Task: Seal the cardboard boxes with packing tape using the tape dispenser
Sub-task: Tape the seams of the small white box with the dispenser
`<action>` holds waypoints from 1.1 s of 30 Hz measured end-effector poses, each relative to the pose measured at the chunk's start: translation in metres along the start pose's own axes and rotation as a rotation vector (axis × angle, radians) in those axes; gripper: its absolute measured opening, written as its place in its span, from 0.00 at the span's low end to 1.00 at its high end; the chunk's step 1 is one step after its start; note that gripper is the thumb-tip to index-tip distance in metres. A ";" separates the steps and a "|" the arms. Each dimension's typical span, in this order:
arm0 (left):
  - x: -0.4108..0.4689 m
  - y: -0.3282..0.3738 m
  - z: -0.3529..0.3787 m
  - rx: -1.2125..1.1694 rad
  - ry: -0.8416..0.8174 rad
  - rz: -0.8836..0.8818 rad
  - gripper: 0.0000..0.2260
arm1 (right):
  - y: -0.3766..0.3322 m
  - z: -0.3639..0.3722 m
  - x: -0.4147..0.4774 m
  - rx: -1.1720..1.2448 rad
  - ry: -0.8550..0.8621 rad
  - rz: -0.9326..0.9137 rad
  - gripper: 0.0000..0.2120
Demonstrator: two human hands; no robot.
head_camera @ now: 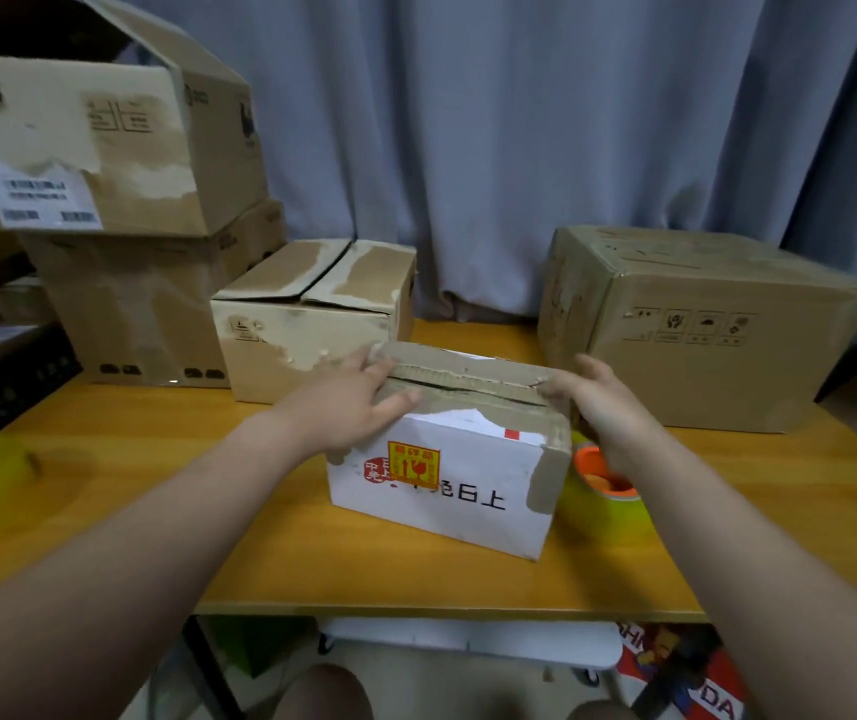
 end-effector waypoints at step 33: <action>0.060 0.093 0.041 0.094 0.400 0.372 0.21 | 0.087 -0.104 0.054 -0.807 0.245 0.236 0.30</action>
Point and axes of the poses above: each hand's wrist, its own x-axis towards the middle knuckle, its own z-axis out of the palm, y = z × x, the point moved 5 cm from there along x, towards the middle knuckle, and after that the axes turned 13 degrees about z, right-handed, at the moved point
